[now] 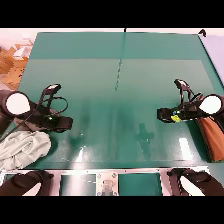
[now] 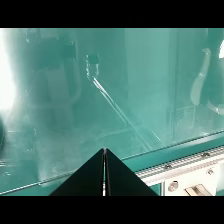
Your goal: Fold the shirts.
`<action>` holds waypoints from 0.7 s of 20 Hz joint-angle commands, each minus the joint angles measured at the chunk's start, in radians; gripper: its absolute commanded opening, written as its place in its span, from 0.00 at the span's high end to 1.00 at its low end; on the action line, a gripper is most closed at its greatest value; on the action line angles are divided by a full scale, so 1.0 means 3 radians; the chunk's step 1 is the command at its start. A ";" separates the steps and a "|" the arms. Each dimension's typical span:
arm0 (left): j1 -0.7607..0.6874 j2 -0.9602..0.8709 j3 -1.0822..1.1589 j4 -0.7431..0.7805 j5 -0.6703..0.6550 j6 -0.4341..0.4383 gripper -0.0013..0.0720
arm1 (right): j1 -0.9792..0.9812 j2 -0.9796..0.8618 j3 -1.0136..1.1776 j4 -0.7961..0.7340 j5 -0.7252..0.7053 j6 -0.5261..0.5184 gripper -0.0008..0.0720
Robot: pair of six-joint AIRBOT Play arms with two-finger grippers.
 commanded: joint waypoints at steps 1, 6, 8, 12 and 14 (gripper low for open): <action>-0.0001 0.0003 -0.0001 0.0001 0.0000 0.0000 0.95 | 0.0003 0.0001 -0.0001 0.0000 0.0000 0.0000 0.97; -0.0001 0.0003 -0.0001 0.0001 0.0000 0.0000 0.95 | 0.0003 0.0001 -0.0001 0.0000 0.0000 0.0001 0.97; -0.0001 0.0003 -0.0001 0.0001 0.0001 0.0000 0.95 | 0.0003 0.0001 -0.0001 0.0000 0.0000 0.0000 0.97; -0.0001 0.0003 -0.0001 0.0001 0.0086 0.0001 0.95 | 0.0003 0.0001 -0.0001 0.0000 0.0000 0.0000 0.97; -0.0001 0.0003 -0.0001 -0.0038 0.0249 0.0000 0.95 | 0.0003 0.0001 -0.0001 0.0000 0.0000 0.0000 0.97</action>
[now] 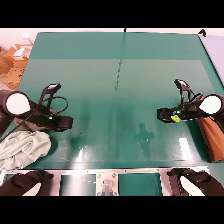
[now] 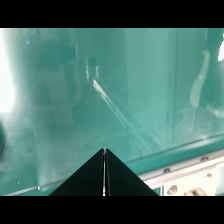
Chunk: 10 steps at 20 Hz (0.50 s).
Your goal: Fold the shirts.
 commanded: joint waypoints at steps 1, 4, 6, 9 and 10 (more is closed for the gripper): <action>-0.0001 0.0003 -0.0003 -0.0024 0.0239 0.0003 0.95 | 0.0003 0.0001 -0.0001 0.0001 0.0000 0.0001 0.97; 0.0003 0.0003 -0.0001 0.0698 0.0680 0.0028 0.00 | 0.0003 0.0001 -0.0001 0.0004 -0.0173 0.0001 0.97; 0.0008 0.0001 -0.0001 0.1560 0.1003 -0.0065 0.00 | 0.0003 0.0001 -0.0001 0.0011 -0.0189 0.0001 0.97; 0.0416 -0.0113 0.0001 0.2214 0.1349 -0.0137 0.00 | 0.0003 0.0000 -0.0008 0.0011 -0.0209 0.0003 0.97; 0.0652 -0.0233 0.0001 0.2215 0.1283 -0.0078 0.00 | 0.0004 0.0000 -0.0008 0.0011 -0.0209 0.0003 0.97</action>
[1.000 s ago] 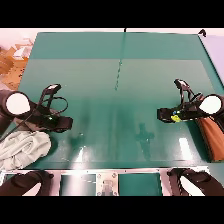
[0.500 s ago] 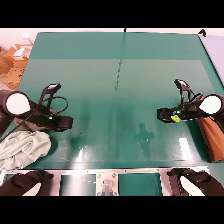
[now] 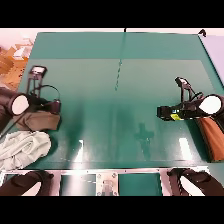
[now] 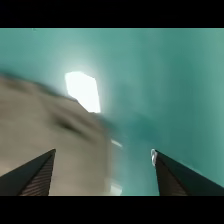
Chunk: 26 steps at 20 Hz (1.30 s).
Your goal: Fold the shirts.
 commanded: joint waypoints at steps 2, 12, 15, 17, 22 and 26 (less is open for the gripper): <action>0.0791 -0.0399 0.0001 0.0604 0.0065 0.0111 0.00 | 0.0003 0.0000 -0.0003 0.0004 -0.0037 0.0003 0.97; 0.1386 -0.1321 0.0023 0.0334 0.0008 0.0277 0.95 | 0.0003 0.0001 -0.0001 0.0005 -0.0033 0.0003 0.97; 0.1385 -0.1288 0.0432 0.0013 -0.0295 0.0460 0.96 | 0.0003 0.0001 0.0022 0.0004 -0.0033 0.0003 0.97; 0.1330 -0.1160 0.0899 -0.0511 -0.0515 0.0662 0.96 | 0.0001 0.0001 0.0080 0.0003 -0.0022 0.0003 0.97; 0.0285 -0.0809 0.1841 -0.1298 -0.0570 0.0717 0.96 | -0.0046 0.0001 0.0361 -0.0020 -0.0023 0.0003 0.97; -0.0727 -0.0922 0.1884 -0.1392 -0.0186 0.0496 0.96 | -0.0196 0.0001 0.0579 -0.0019 0.0043 0.0003 0.97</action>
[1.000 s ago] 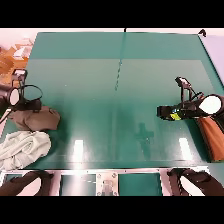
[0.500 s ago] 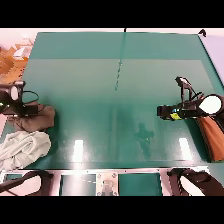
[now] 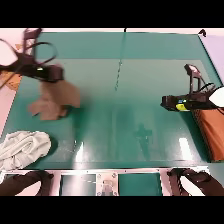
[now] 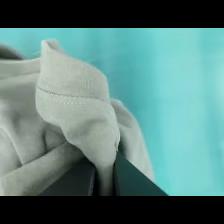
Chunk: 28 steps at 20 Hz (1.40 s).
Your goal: Fold the shirts.
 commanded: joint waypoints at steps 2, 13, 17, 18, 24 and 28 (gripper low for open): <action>-0.1036 -0.0243 0.0136 -0.0252 0.0455 -0.0197 0.95 | -0.0131 0.0001 0.0154 -0.0001 0.0043 0.0000 0.97; -0.0498 -0.0923 0.0504 -0.0217 -0.0343 -0.0081 0.00 | -0.0177 -0.0080 0.0102 0.0041 0.0045 0.0028 0.40; 0.0207 -0.0994 0.0061 -0.0498 0.0017 -0.0075 0.00 | -0.0169 -0.0490 -0.0109 0.0711 -0.0239 -0.0083 0.40; 0.0303 -0.1059 -0.0111 -0.0640 0.0158 -0.0029 0.00 | -0.0163 -0.0636 -0.0154 0.0942 -0.0334 -0.0173 0.40; 0.0352 -0.1764 -0.0534 -0.1925 0.0509 0.0749 0.00 | 0.0276 -0.1579 -0.0167 0.1891 -0.0725 -0.0762 0.40; 0.0289 -0.2008 -0.0534 -0.2524 0.0601 0.1057 0.01 | 0.0365 -0.1738 -0.0163 0.2466 -0.0787 -0.1162 0.40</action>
